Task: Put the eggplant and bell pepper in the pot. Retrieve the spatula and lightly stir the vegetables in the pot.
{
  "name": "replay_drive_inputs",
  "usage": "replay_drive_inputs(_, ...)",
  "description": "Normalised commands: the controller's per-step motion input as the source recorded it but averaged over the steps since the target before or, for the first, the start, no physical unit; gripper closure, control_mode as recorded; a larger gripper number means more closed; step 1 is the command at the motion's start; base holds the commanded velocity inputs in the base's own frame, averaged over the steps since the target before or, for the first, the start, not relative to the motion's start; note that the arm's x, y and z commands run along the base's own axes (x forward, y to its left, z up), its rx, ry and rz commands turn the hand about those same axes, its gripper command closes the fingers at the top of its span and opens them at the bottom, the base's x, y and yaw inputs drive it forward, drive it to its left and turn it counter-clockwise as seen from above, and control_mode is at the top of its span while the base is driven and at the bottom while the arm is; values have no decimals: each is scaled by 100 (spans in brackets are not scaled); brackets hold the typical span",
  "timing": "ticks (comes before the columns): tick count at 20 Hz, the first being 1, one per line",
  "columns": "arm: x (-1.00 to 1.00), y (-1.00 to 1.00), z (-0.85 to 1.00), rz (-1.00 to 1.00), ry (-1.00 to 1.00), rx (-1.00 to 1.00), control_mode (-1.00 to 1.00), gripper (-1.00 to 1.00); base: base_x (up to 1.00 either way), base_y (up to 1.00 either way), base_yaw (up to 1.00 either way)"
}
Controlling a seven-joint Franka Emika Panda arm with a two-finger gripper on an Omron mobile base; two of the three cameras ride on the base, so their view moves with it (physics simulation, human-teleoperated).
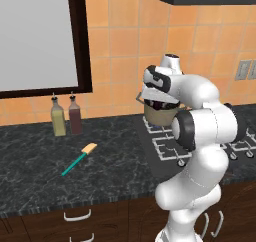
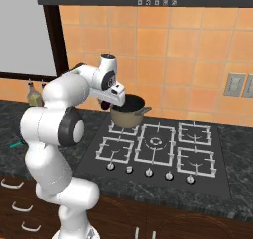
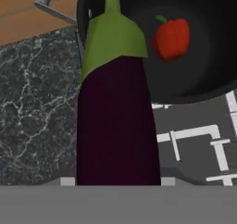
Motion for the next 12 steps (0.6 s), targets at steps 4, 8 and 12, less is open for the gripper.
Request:
replay_drive_inputs(4, 57, -23, -7, 2, 0, -2, -100, 100, 0, 0, 0)
replay_drive_inputs(8, 0, 0, 0, 0, 0, 0, -100, 100, 0, 0, 0)
replay_drive_inputs(12, 11, -18, -13, 0, -1, -5, -100, 100, 0, 0, 0)
